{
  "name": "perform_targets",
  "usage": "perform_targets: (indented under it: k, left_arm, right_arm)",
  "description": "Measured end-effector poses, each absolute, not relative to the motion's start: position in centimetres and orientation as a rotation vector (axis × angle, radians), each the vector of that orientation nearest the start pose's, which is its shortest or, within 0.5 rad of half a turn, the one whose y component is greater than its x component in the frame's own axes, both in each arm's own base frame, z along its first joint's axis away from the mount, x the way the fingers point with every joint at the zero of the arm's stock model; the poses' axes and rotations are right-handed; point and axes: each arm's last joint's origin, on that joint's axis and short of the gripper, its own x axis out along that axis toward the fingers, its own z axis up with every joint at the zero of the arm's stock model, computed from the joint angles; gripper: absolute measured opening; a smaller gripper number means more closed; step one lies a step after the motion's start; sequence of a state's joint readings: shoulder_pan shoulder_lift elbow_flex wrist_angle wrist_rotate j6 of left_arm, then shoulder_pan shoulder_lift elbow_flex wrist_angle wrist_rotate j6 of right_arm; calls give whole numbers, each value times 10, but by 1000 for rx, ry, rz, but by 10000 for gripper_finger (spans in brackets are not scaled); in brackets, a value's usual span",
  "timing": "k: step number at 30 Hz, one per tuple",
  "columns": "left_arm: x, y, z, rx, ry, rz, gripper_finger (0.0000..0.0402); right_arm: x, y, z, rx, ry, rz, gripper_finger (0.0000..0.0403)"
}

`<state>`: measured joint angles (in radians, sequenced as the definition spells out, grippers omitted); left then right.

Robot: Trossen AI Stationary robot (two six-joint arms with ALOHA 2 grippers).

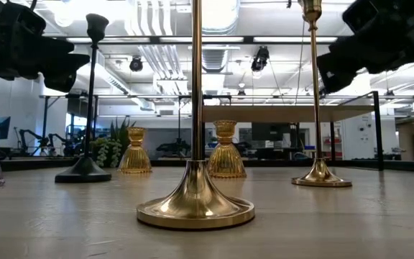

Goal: Pick & Place candle stick holders
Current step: Put the top gold candle holder on the shelf

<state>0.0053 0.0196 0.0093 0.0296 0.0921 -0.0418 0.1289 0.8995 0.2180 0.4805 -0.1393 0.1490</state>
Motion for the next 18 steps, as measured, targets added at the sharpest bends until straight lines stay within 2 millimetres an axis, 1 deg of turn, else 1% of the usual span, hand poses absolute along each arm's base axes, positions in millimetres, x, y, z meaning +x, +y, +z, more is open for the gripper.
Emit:
perform_targets:
  k: [5,9,14,18]
  left_arm:
    - [98,-2,168,-41,-18,-87,188]
    - [98,-2,168,-41,-17,-87,188]
    - [98,-2,168,-41,-17,-87,188]
    - [98,-2,168,-40,-17,-87,188]
  right_arm:
    - [193,29,186,154,267,251,132]
    - [205,32,188,160,292,292,126]
    - [215,34,193,167,311,315,103]
    - [217,34,197,168,358,310,75]
